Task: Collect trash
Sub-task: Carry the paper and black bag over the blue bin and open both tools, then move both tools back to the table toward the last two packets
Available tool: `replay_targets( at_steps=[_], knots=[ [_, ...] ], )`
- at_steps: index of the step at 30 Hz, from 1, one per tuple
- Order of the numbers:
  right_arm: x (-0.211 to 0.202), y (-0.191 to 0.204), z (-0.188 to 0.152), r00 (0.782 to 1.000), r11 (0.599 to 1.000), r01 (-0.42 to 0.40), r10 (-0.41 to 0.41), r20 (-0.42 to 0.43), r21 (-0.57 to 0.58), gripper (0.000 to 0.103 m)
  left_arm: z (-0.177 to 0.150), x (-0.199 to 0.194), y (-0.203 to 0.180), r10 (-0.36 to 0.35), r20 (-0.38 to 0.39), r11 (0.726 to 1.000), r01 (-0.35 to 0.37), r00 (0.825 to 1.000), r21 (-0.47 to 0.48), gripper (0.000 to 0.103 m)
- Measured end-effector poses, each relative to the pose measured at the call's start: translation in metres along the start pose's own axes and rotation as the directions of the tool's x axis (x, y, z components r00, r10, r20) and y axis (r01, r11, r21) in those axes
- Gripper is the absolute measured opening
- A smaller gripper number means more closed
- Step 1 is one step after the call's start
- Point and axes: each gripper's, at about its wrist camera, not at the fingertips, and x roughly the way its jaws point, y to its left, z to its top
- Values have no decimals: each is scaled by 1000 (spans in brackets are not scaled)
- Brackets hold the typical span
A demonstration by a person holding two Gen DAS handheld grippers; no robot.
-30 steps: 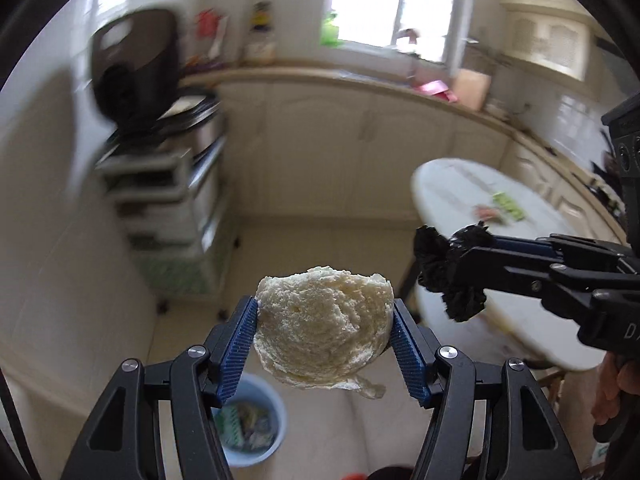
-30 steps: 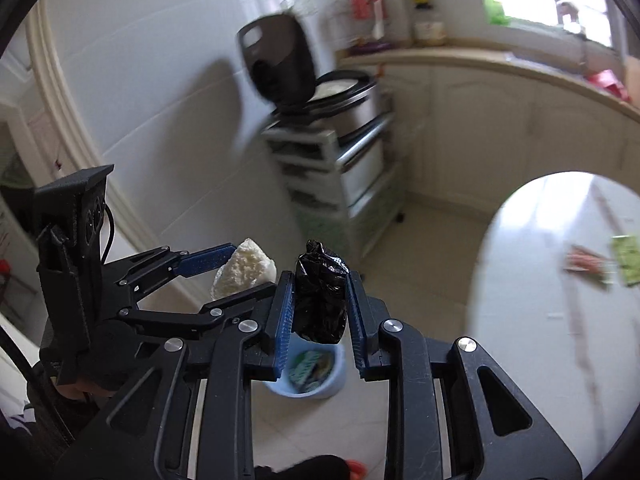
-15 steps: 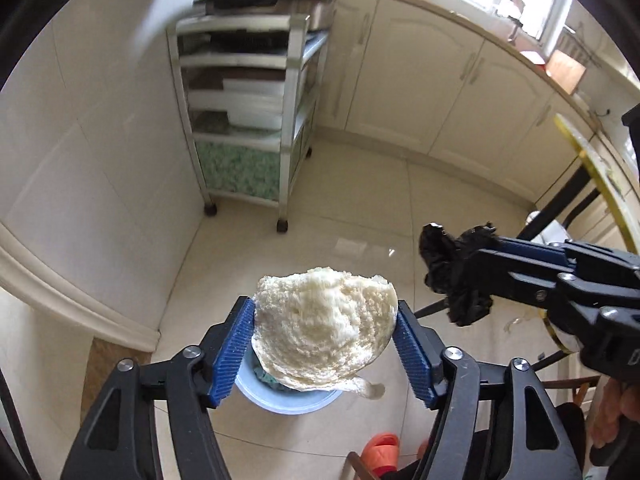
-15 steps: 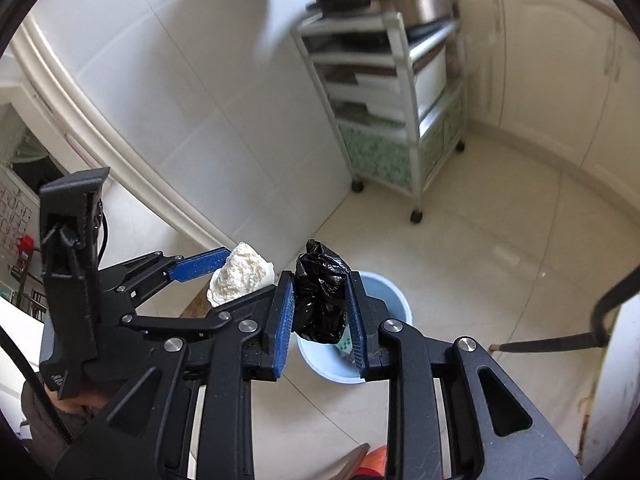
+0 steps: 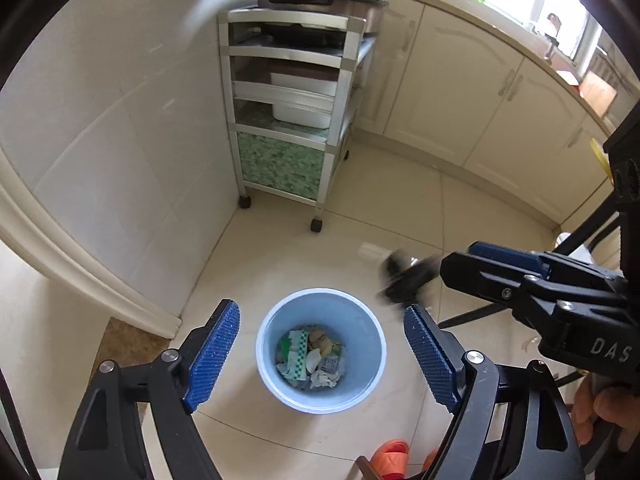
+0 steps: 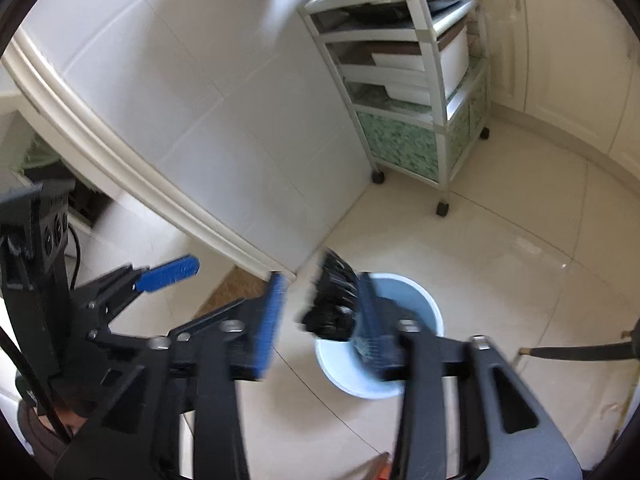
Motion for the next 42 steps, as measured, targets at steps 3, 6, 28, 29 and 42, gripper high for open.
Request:
replay_targets(
  at_steps=[3, 6, 28, 29, 42],
  knots=[
    [-13, 4, 0, 1000, 1000, 0, 1, 26, -10, 61, -2, -15, -6, 1, 14, 1000, -1, 1000, 2, 81],
    [-36, 4, 2, 998, 1000, 11, -10, 58, -5, 61, -2, -33, -17, -12, 39, 1000, 12, 999, 11, 81],
    [-385, -128, -40, 808, 896, 404, -444, 388, 185, 86, -12, -181, -303, -277, 238, 866, 135, 931, 481, 97],
    [-398, -145, -45, 795, 877, 433, -481, 371, 208, 86, -10, -178, -329, -281, 225, 843, 128, 933, 522, 97],
    [-450, -293, -89, 779, 794, 491, -584, 229, 359, 86, 23, -78, -520, -284, 109, 629, 100, 953, 771, 97]
  ],
)
